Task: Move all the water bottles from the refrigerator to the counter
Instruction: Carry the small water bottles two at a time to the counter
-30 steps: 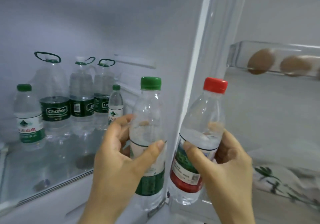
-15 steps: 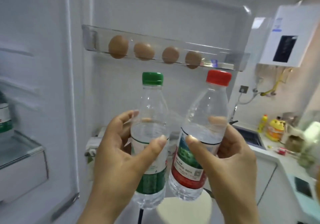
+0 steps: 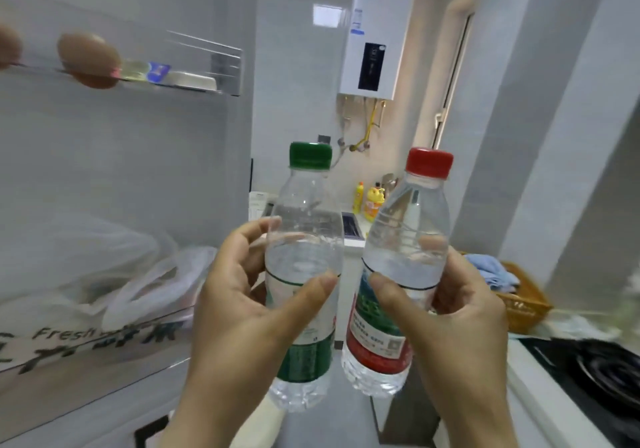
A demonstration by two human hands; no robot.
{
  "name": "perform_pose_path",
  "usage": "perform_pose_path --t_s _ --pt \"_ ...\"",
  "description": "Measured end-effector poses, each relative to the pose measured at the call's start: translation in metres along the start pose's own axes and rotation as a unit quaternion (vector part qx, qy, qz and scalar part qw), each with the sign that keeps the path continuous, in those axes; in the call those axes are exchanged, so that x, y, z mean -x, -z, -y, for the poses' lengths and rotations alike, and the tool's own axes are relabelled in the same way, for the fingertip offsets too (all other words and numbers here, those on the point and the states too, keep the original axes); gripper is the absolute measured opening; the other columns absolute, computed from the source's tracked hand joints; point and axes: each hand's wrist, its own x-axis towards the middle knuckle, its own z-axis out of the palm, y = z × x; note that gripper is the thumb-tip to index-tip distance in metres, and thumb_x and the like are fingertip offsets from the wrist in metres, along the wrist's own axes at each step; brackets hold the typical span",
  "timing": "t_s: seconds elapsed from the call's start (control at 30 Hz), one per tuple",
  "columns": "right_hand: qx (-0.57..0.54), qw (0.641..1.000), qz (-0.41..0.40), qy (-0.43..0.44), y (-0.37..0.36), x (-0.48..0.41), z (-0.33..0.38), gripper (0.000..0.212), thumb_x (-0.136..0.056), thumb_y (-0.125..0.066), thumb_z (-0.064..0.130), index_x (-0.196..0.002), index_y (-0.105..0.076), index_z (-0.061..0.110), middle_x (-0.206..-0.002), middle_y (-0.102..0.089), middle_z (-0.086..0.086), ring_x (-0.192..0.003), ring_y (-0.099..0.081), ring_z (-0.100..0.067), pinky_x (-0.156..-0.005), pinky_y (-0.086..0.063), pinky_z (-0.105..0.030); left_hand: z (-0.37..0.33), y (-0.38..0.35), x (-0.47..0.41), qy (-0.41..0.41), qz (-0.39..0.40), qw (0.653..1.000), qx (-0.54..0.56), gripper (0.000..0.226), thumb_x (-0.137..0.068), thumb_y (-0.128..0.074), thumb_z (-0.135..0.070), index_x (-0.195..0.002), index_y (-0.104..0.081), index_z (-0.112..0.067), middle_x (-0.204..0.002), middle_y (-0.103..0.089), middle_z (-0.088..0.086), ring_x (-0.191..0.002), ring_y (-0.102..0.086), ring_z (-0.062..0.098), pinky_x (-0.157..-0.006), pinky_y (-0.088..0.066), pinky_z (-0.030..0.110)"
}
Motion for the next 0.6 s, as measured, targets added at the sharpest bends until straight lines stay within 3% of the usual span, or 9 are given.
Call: perform_pose_path --t_s 0.1,0.27,0.4,0.5,0.6 --pt "0.038 0.998 -0.055 0.008 0.019 -0.006 -0.003 0.045 -0.060 -0.083 0.015 -0.098 -0.070 0.033 -0.089 -0.074 0.018 -0.082 -0.070 0.001 -0.060 -0.054 -0.012 0.014 -0.026 -0.016 -0.006 0.061 0.998 0.018 0.074 -0.045 -0.090 -0.038 -0.111 -0.057 -0.035 -0.100 -0.074 -0.011 -0.091 -0.071 0.007 -0.068 -0.056 0.017" --pt "0.106 0.984 -0.142 0.030 0.047 -0.014 -0.005 0.043 -0.063 -0.084 0.008 -0.080 -0.070 0.046 -0.084 -0.073 0.022 -0.079 -0.069 0.004 -0.061 -0.051 -0.008 0.035 -0.069 -0.039 -0.004 0.158 0.986 0.044 0.071 -0.050 -0.093 -0.043 -0.111 -0.057 -0.038 -0.101 -0.074 -0.012 -0.093 -0.071 0.010 -0.071 -0.059 0.026" --pt "0.151 0.966 -0.209 0.021 0.070 -0.010 -0.005 0.053 -0.064 -0.083 0.007 -0.080 -0.068 0.056 -0.084 -0.073 0.023 -0.080 -0.069 0.004 -0.059 -0.050 -0.008 0.047 -0.105 -0.044 0.007 0.229 0.971 0.073 0.072 -0.047 -0.081 -0.040 -0.114 -0.056 -0.035 -0.098 -0.074 -0.015 -0.088 -0.071 0.005 -0.071 -0.057 0.019" --pt "0.175 0.949 -0.263 0.004 0.092 0.001 -0.006 0.041 -0.064 -0.084 0.010 -0.087 -0.070 0.042 -0.087 -0.074 0.021 -0.081 -0.069 0.003 -0.059 -0.050 -0.008 0.056 -0.135 -0.036 0.022 0.278 0.955 0.100 0.071 -0.046 -0.081 -0.040 -0.113 -0.056 -0.038 -0.098 -0.074 -0.017 -0.088 -0.071 0.003 -0.068 -0.056 0.016" --pt "0.200 0.931 -0.304 -0.008 0.117 0.014 -0.004 0.040 -0.067 -0.083 0.009 -0.094 -0.069 0.035 -0.090 -0.074 0.018 -0.083 -0.070 0.001 -0.061 -0.052 -0.009 0.062 -0.165 -0.024 0.029 0.333 0.935 0.117 0.072 -0.051 -0.093 -0.042 -0.112 -0.056 -0.040 -0.103 -0.073 -0.013 -0.096 -0.070 0.008 -0.076 -0.059 0.028"
